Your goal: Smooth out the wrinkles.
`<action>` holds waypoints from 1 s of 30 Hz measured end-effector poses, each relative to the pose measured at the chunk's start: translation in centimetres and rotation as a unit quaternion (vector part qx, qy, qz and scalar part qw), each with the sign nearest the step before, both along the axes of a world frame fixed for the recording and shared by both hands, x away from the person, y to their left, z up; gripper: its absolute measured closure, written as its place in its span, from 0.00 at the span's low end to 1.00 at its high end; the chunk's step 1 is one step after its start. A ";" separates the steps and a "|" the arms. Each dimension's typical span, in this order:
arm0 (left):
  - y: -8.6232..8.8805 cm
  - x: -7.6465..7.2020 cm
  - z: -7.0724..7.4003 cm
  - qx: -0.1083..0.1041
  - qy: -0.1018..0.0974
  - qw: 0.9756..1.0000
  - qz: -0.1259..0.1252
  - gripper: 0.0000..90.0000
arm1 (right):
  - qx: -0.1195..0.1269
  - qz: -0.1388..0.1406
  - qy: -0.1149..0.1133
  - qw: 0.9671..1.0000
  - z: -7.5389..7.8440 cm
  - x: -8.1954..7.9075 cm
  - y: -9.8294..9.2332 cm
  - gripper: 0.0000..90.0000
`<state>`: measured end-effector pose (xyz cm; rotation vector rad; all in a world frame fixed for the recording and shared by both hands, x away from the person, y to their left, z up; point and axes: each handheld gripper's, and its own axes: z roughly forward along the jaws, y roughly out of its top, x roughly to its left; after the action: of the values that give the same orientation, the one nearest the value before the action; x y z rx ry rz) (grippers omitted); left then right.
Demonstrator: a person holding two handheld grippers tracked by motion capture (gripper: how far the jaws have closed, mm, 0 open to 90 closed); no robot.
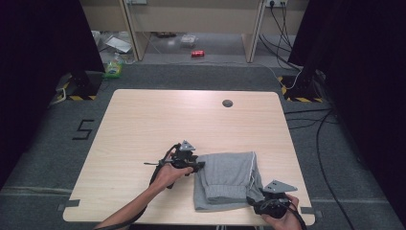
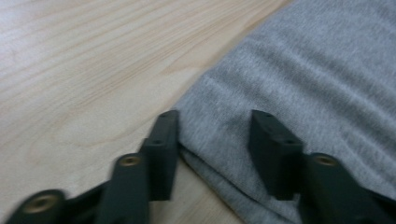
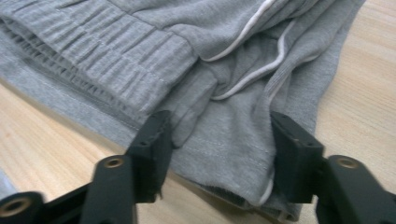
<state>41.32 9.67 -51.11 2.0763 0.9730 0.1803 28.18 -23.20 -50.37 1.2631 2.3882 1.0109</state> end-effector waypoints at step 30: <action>3.0 1.7 0.0 0.006 -0.015 0.999 0.037 0.93 | 0.012 0.044 -0.004 0.999 -0.1 3.0 3.1 0.78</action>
<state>43.04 12.69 -51.10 2.0438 1.0330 0.2556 31.22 -20.12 -50.51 1.1695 2.4513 1.0714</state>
